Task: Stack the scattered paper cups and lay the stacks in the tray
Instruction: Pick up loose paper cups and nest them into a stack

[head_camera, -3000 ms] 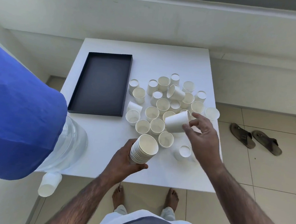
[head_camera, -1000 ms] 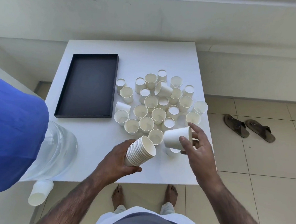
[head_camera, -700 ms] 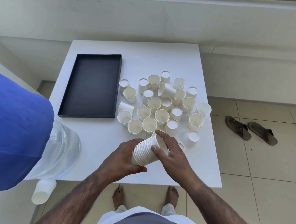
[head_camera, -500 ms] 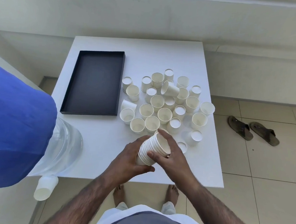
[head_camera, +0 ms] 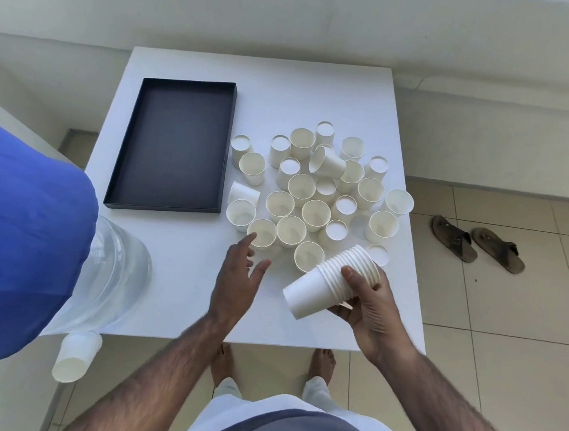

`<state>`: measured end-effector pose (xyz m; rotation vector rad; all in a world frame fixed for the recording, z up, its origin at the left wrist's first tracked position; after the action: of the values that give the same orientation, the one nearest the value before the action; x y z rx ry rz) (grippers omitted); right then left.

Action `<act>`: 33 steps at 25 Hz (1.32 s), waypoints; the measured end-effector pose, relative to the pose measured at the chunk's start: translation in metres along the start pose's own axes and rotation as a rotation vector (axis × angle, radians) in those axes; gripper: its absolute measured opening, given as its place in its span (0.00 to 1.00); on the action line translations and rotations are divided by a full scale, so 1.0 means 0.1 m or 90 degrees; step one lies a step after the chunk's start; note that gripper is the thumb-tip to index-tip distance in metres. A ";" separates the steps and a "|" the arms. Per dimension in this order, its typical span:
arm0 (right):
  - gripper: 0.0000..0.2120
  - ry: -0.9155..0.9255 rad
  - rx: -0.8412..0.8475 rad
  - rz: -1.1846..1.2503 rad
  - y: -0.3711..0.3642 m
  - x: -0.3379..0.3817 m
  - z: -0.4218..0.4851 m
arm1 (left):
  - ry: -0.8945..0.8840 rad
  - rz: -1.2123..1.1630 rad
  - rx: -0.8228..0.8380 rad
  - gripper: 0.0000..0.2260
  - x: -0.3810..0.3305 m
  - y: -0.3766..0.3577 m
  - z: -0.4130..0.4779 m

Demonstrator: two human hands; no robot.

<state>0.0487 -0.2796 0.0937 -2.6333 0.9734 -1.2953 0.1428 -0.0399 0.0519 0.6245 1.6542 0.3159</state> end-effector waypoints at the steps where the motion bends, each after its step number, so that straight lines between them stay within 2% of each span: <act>1: 0.33 -0.002 0.001 0.002 0.05 0.01 0.00 | 0.013 0.084 -0.012 0.25 0.10 -0.02 0.08; 4: 0.33 -0.002 -0.002 -0.012 0.16 0.02 -0.03 | 0.020 0.215 0.028 0.23 0.27 -0.20 0.28; 9: 0.33 0.006 0.005 -0.036 0.21 0.01 -0.13 | 0.054 0.186 -0.017 0.06 0.39 -0.20 0.43; 10: 0.33 0.008 0.007 -0.036 0.20 0.02 -0.14 | 0.065 0.154 -0.037 0.08 0.37 -0.15 0.41; 12: 0.34 0.012 0.005 -0.022 0.19 0.05 -0.15 | 0.102 0.065 -0.084 0.17 0.35 -0.03 0.31; 15: 0.33 0.024 0.012 -0.003 0.08 0.13 -0.14 | 0.107 -0.072 -0.110 0.23 0.30 0.23 0.07; 18: 0.32 0.043 0.036 0.014 -0.11 0.24 -0.09 | 0.100 -0.234 -0.021 0.40 0.21 0.43 -0.12; 21: 0.32 0.079 0.066 0.017 -0.38 0.42 -0.02 | 0.067 -0.246 0.102 0.51 -0.05 0.56 -0.23; 23: 0.33 0.100 0.079 0.006 -0.55 0.51 0.00 | 0.035 -0.216 0.178 0.51 -0.25 0.58 -0.28; 26: 0.34 0.112 0.088 -0.015 -0.74 0.53 0.00 | 0.013 -0.223 0.236 0.48 -0.46 0.59 -0.34; 30: 0.34 0.098 0.106 -0.020 -0.84 0.43 -0.02 | 0.035 -0.298 0.234 0.45 -0.58 0.61 -0.32; 33: 0.31 0.078 0.117 -0.028 -0.88 0.31 -0.07 | 0.067 -0.343 0.215 0.39 -0.54 0.61 -0.31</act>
<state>0.1029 -0.2245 0.1470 -2.4768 0.7722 -1.4931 0.1298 -0.0164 0.1346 0.3877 1.9214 -0.3324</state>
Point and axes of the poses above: each hand's wrist, its own z-axis towards the middle knuckle, its own y-axis out of the back of the hand, x = y × z, the point moved 7 cm from there along z, towards the middle knuckle, and after that the axes turned 3 degrees about -y, right-handed, at the moved point
